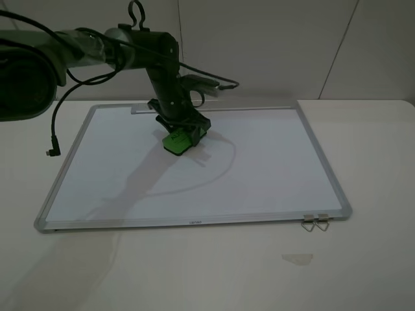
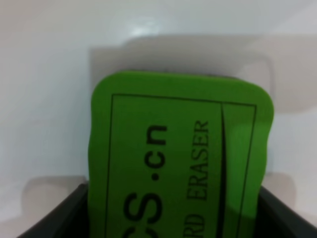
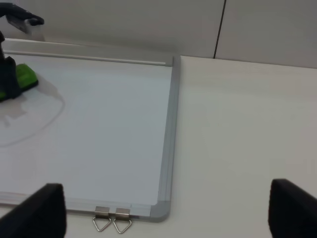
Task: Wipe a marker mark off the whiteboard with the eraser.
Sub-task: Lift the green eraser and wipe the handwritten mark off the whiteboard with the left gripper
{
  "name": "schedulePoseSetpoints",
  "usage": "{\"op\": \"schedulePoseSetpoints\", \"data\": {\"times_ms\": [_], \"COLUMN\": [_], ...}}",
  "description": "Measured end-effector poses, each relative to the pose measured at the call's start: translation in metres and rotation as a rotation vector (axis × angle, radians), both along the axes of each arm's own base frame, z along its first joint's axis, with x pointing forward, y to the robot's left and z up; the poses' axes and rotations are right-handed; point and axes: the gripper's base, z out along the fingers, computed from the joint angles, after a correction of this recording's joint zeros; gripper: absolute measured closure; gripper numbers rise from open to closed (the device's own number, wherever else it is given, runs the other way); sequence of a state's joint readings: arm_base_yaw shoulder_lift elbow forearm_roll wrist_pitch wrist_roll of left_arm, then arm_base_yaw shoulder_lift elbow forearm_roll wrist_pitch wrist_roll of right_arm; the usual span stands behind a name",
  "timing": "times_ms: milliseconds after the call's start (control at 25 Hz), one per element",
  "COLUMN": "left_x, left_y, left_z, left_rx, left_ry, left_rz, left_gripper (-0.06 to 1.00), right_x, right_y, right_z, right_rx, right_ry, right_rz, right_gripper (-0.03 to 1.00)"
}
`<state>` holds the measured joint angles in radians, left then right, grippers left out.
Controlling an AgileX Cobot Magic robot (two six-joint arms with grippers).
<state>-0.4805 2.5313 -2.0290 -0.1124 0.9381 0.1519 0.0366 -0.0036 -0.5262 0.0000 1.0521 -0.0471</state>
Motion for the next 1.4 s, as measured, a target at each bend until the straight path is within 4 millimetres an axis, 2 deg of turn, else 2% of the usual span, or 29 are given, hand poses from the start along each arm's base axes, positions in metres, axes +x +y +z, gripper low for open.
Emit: {"op": "schedulePoseSetpoints", "data": {"times_ms": [80, 280, 440, 600, 760, 1000, 1080, 1400], "left_x": [-0.001, 0.009, 0.025, 0.037, 0.041, 0.039, 0.037, 0.015], "left_y": [-0.002, 0.012, 0.043, 0.075, 0.09, 0.085, 0.079, 0.017], "left_z": [0.0, 0.001, 0.0, 0.0, -0.002, -0.005, -0.008, -0.013], "left_rx": [-0.015, -0.072, -0.082, -0.018, 0.05, 0.052, 0.057, 0.045], "left_ry": [0.004, 0.019, 0.0, -0.033, -0.051, -0.044, -0.033, -0.046], "left_rz": [0.01, 0.095, 0.181, 0.224, 0.232, 0.228, 0.213, 0.085], "left_gripper": [0.35, 0.35, 0.35, 0.35, 0.35, 0.35, 0.35, 0.35], "right_x": [0.0, 0.0, 0.0, 0.0, 0.0, 0.0, 0.0, 0.0], "right_y": [0.0, 0.0, 0.0, 0.0, 0.0, 0.0, 0.0, 0.0], "right_z": [0.0, 0.0, 0.0, 0.0, 0.0, 0.0, 0.0, 0.0], "right_rx": [0.0, 0.0, 0.0, 0.0, 0.0, 0.0, 0.0, 0.0], "right_ry": [0.0, 0.0, 0.0, 0.0, 0.0, 0.0, 0.0, 0.0], "right_rz": [0.0, 0.0, 0.0, 0.0, 0.0, 0.0, 0.0, 0.0], "right_gripper": [0.15, 0.15, 0.15, 0.15, 0.15, 0.15, 0.15, 0.15]}}
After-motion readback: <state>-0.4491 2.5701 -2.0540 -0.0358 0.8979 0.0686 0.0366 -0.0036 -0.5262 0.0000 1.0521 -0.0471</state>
